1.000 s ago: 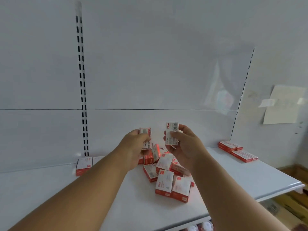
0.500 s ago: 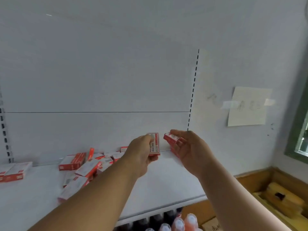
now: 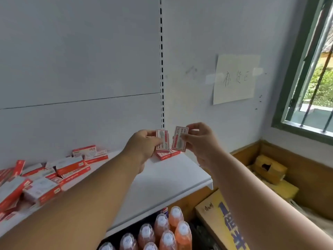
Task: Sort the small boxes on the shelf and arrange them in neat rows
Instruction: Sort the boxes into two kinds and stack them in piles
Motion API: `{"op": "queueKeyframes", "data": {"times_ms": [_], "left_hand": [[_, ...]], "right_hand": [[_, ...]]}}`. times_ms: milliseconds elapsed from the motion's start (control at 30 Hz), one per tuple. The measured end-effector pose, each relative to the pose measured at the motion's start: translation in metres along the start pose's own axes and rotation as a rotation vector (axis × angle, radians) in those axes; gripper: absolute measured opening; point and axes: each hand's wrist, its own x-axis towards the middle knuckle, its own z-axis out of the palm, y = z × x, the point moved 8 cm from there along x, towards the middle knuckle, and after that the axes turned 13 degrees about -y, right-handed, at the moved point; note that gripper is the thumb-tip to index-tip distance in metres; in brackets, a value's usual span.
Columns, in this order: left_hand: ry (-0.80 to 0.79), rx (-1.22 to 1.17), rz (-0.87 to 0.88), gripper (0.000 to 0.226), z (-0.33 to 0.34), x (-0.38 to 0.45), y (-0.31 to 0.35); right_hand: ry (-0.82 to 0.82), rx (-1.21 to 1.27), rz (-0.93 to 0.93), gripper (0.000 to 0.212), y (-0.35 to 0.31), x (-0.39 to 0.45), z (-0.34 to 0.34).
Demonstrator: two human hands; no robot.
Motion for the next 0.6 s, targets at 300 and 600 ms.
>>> {"op": "queueKeyframes", "data": {"times_ms": [300, 600], "left_hand": [[0.224, 0.235, -0.131, 0.011, -0.001, 0.040, -0.025], [0.389, 0.298, -0.319, 0.022, -0.005, 0.042, -0.045]], "right_hand": [[-0.129, -0.415, 0.154, 0.015, 0.024, 0.082, -0.010], [-0.331, -0.867, 0.122, 0.017, 0.049, 0.120, 0.005]]}}
